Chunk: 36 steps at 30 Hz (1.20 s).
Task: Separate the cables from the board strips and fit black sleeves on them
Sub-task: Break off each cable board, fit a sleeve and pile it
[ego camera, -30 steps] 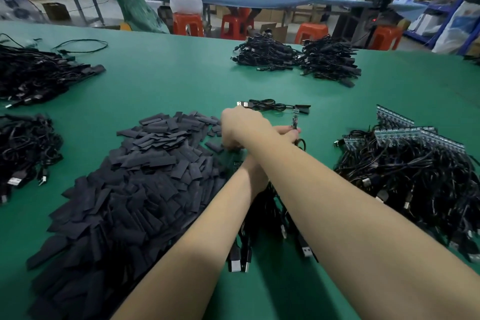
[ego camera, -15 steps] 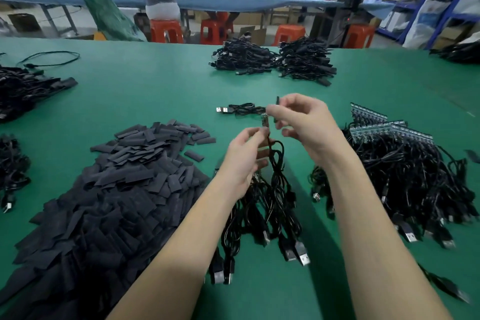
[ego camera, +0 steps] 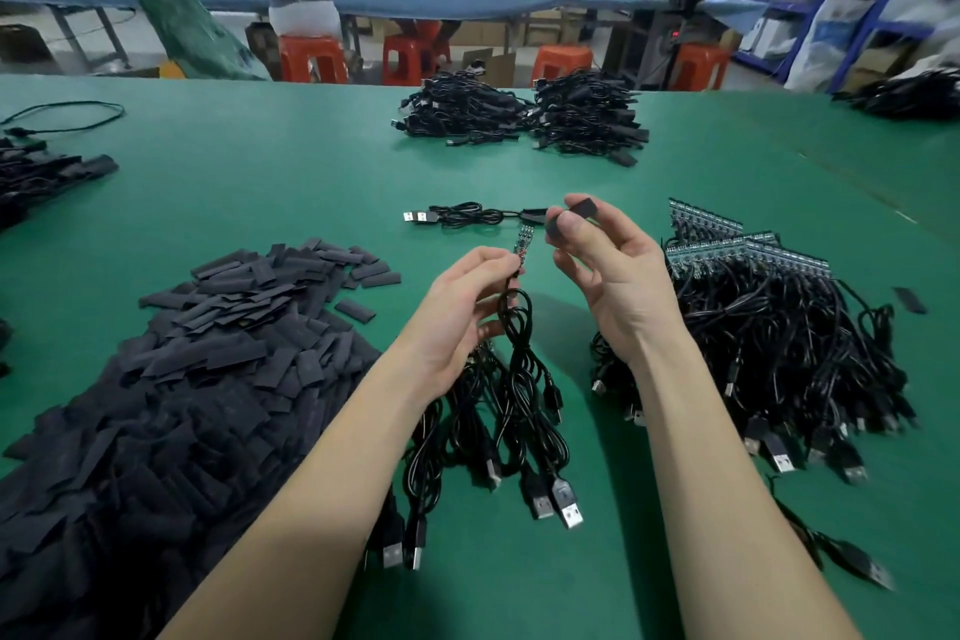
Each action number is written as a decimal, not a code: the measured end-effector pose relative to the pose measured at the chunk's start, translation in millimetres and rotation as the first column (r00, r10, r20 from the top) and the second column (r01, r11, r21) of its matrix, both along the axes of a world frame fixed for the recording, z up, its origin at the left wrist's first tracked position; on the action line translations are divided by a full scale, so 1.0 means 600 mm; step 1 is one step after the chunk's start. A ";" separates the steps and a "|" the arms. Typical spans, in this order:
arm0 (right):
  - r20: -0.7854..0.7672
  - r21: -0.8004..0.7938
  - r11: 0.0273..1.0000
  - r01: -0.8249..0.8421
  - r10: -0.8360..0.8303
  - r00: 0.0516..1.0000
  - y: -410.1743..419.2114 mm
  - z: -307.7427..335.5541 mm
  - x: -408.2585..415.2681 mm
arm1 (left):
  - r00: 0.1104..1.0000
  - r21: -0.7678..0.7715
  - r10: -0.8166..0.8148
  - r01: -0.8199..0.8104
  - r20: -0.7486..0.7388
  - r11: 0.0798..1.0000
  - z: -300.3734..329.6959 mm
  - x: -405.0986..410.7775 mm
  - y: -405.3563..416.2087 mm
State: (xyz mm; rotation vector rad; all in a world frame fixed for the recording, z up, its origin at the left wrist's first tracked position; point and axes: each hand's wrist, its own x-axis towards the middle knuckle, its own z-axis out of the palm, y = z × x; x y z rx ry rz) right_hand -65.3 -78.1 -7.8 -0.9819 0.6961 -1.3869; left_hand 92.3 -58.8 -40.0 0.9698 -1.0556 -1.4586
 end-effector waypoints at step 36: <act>-0.232 -0.040 0.959 -0.281 0.265 0.936 0.003 0.012 -0.040 | 0.975 -0.111 -0.194 0.183 -0.106 0.977 -0.004 0.011 0.002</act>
